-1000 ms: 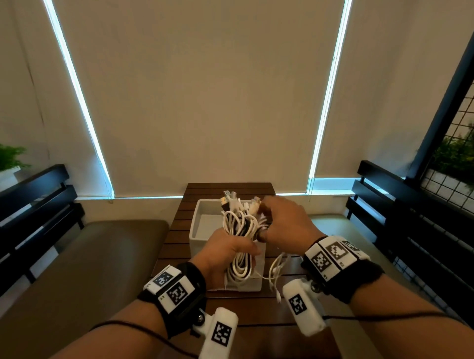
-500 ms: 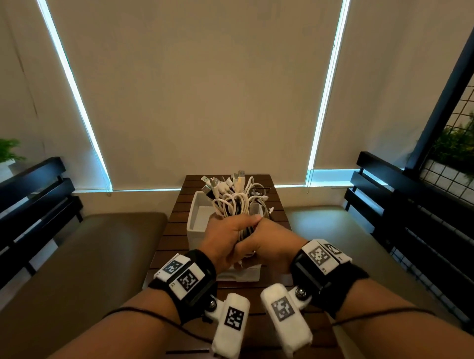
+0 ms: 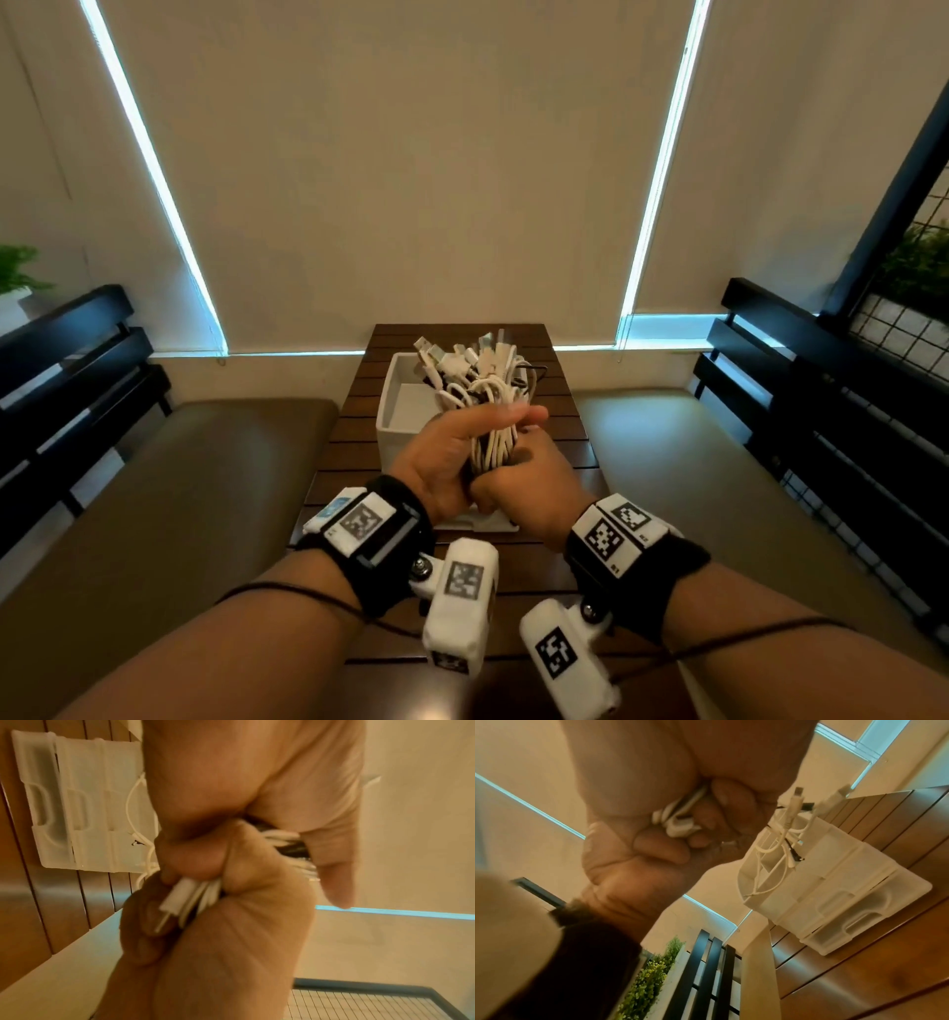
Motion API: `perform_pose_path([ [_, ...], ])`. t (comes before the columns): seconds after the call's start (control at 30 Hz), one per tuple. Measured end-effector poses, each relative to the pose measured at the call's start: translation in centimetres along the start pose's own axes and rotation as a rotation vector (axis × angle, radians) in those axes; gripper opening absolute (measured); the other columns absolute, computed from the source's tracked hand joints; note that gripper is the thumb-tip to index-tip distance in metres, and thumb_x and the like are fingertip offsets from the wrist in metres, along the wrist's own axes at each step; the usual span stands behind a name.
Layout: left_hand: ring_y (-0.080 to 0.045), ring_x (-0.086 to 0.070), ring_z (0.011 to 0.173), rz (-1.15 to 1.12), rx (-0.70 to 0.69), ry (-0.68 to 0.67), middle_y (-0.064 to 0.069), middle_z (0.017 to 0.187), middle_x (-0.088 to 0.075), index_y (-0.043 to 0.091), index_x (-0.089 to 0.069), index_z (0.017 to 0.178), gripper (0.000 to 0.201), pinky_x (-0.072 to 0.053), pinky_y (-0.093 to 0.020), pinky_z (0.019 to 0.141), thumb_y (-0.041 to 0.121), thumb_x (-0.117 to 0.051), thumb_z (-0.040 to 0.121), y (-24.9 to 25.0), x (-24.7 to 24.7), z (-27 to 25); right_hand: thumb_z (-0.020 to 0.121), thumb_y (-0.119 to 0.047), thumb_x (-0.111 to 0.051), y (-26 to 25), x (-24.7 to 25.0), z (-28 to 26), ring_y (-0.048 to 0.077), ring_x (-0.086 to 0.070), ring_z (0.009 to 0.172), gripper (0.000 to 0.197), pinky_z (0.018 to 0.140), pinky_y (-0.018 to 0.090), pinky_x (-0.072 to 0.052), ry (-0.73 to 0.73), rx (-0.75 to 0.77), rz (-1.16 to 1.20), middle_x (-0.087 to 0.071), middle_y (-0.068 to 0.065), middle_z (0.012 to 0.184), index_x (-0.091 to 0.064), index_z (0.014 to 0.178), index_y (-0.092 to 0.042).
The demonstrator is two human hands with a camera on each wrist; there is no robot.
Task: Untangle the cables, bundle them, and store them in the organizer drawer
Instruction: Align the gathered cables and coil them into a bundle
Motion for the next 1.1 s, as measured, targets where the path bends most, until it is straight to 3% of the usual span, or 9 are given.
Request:
perform_pose_path([
  [0.17,-0.029,-0.065,0.088,0.019,-0.012,0.133,-0.018,0.101,-0.069,-0.004,-0.068,0.111,0.054,-0.054,-0.037,0.075,0.009,-0.077,0.058,-0.8,1.0,0.0,0.057,0.005,-0.066,1.8,-0.8,0.5,0.013,-0.065,0.057,0.033,0.052,0.023,-0.051,-0.083,-0.105,-0.083,-0.066,0.015,0.071,-0.061,0.09,0.006],
  [0.3,-0.034,-0.065,0.107,0.042,-0.072,0.176,-0.02,0.116,-0.069,-0.001,-0.063,0.121,0.058,-0.054,-0.042,0.086,0.008,-0.074,0.064,-0.3,1.4,0.2,0.048,-0.006,-0.07,2.2,-0.5,0.3,0.024,-0.069,0.071,0.042,0.067,0.039,-0.059,-0.09,-0.204,-0.09,-0.07,0.012,0.081,-0.066,0.09,-0.004],
  [0.4,-0.031,-0.066,0.104,0.105,-0.089,0.165,-0.015,0.112,-0.071,0.001,-0.069,0.114,0.044,-0.053,-0.041,0.086,0.006,-0.072,0.07,0.1,1.1,0.1,0.069,0.013,-0.061,3.6,-0.4,0.0,0.015,-0.067,0.081,0.05,0.069,0.029,-0.056,0.057,-0.269,-0.089,-0.067,0.003,0.096,-0.06,0.117,0.002],
  [0.43,-0.029,-0.066,0.1,0.113,-0.078,0.158,-0.014,0.111,-0.071,0.002,-0.07,0.113,0.041,-0.053,-0.04,0.084,0.006,-0.071,0.072,0.1,0.9,0.0,0.07,0.022,-0.052,3.0,-0.7,-0.4,0.017,-0.068,0.091,0.055,0.073,0.027,-0.056,0.021,-0.387,-0.438,-0.067,0.007,0.106,-0.056,0.122,0.004],
  [0.47,-0.027,-0.066,0.098,0.112,-0.064,0.155,-0.014,0.112,-0.071,0.003,-0.07,0.114,0.041,-0.053,-0.039,0.082,0.008,-0.071,0.073,0.0,0.8,-0.1,0.07,0.024,-0.048,2.9,-1.6,-0.3,0.017,-0.068,0.096,0.055,0.074,0.023,-0.056,-0.041,-0.378,-0.704,-0.067,0.009,0.109,-0.055,0.122,0.006],
  [0.67,-0.032,-0.07,0.097,0.038,-0.114,0.315,-0.016,0.105,-0.073,0.008,-0.07,0.11,0.049,-0.058,-0.04,0.075,0.016,-0.085,0.064,0.7,0.5,-0.2,0.057,-0.004,-0.06,0.3,1.6,0.2,0.021,-0.058,0.06,0.012,0.053,0.023,-0.043,0.209,-0.167,-0.198,-0.06,0.004,0.063,-0.057,0.067,-0.01],
  [0.87,-0.035,-0.07,0.089,0.074,-0.11,0.405,-0.016,0.093,-0.074,0.006,-0.072,0.098,0.036,-0.057,-0.047,0.075,0.001,-0.079,0.063,0.5,1.7,-0.2,0.069,-0.003,-0.063,0.1,0.7,0.7,0.017,-0.063,0.079,0.029,0.06,0.019,-0.047,0.148,-0.042,-0.287,-0.067,0.004,0.086,-0.062,0.097,-0.013],
  [1.0,-0.029,-0.066,0.071,0.067,-0.076,0.302,-0.015,0.082,-0.069,0.002,-0.07,0.095,0.028,-0.053,-0.036,0.065,-0.003,-0.069,0.068,1.1,1.9,-0.1,0.062,-0.008,-0.071,0.1,-1.2,1.1,0.025,-0.066,0.068,0.02,0.064,0.037,-0.059,-0.106,0.041,-0.32,-0.067,0.011,0.075,-0.063,0.081,-0.008],
  [1.1,-0.03,-0.066,0.072,0.042,-0.071,0.234,-0.021,0.086,-0.067,-0.002,-0.071,0.089,0.028,-0.056,-0.037,0.068,-0.005,-0.068,0.062,1.5,2.1,-0.1,0.061,-0.025,-0.082,1.0,-1.3,0.8,0.019,-0.07,0.087,0.046,0.079,0.043,-0.059,-0.348,-0.013,-0.376,-0.071,0.003,0.095,-0.064,0.101,-0.015],
])
Point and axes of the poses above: each hand's wrist, its own z-axis towards the middle knuckle, its own x-axis out of the back of the hand, y = z × x, the point moved 7 cm from there along z, towards the middle knuckle
